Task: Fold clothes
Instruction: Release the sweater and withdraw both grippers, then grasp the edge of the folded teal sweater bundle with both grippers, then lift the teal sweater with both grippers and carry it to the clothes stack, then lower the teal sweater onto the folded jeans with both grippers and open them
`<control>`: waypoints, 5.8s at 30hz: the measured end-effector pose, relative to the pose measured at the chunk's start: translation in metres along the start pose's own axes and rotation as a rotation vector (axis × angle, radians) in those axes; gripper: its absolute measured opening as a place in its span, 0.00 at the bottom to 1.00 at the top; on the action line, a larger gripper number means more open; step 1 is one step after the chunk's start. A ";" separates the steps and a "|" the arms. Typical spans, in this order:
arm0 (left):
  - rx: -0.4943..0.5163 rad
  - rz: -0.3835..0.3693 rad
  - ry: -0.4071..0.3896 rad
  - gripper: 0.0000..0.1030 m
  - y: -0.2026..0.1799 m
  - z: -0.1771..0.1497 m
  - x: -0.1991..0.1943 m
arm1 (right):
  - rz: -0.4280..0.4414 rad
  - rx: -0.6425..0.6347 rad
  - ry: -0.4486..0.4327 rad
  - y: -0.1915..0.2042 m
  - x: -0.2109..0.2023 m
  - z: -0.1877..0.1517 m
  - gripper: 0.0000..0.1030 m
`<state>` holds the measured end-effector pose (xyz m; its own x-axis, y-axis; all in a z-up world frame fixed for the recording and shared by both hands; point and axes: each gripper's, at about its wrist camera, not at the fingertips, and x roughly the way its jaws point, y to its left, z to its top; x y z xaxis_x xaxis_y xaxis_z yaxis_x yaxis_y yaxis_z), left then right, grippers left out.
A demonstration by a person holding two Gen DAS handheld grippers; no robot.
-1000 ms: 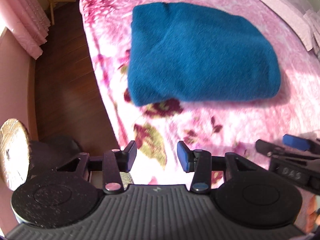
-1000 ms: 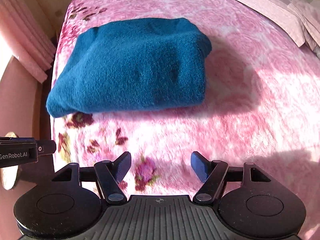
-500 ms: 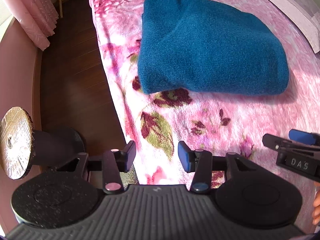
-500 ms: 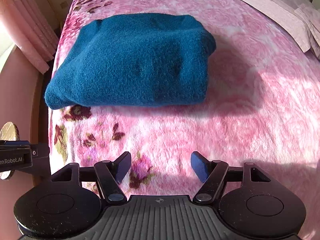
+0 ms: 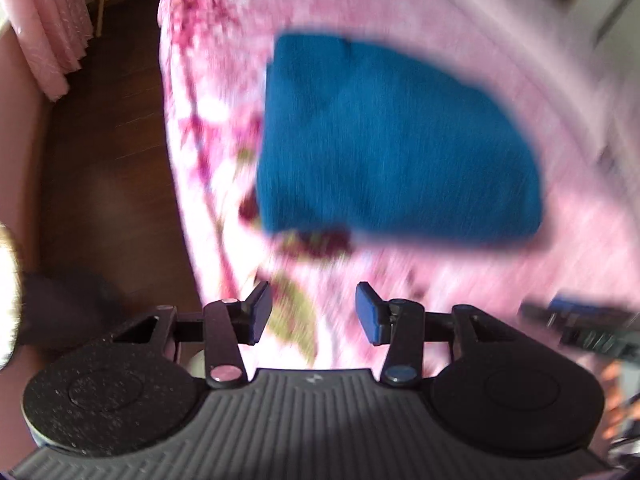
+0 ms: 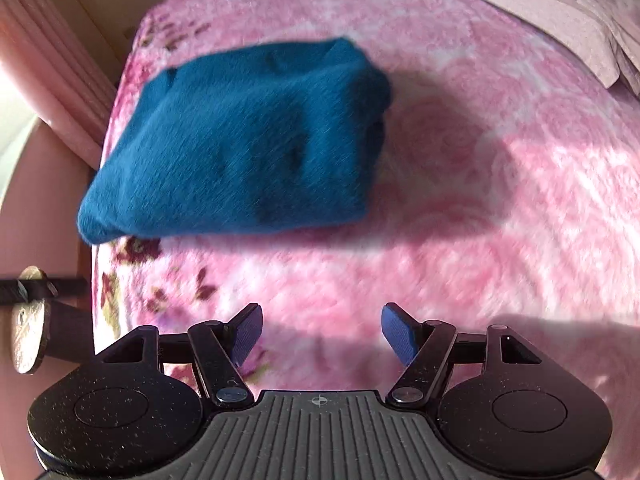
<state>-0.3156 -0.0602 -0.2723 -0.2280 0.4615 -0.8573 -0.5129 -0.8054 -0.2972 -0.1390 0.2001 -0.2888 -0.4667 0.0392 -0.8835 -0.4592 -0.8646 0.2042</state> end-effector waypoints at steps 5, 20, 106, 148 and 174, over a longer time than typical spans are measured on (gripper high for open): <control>-0.166 -0.103 -0.047 0.48 0.051 0.036 0.011 | 0.056 0.112 -0.044 -0.054 -0.006 0.025 0.69; -0.502 -0.372 0.064 0.58 0.107 0.089 0.131 | 0.465 0.533 -0.068 -0.111 0.085 0.111 0.86; -0.088 -0.809 0.023 0.21 0.232 0.851 0.054 | 0.689 0.897 -0.454 0.268 0.082 0.611 0.36; 0.361 -0.962 0.529 0.22 0.016 1.089 0.364 | 0.231 1.433 -0.786 0.179 0.218 0.755 0.36; 0.980 -0.864 0.137 0.31 0.011 1.040 0.255 | -0.549 1.029 -0.712 0.300 0.191 0.771 0.63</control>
<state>-1.2406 0.4353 -0.0573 0.5303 0.6007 -0.5982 -0.8475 0.3583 -0.3916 -0.9493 0.3343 -0.0711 -0.1850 0.7711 -0.6092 -0.9135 0.0937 0.3959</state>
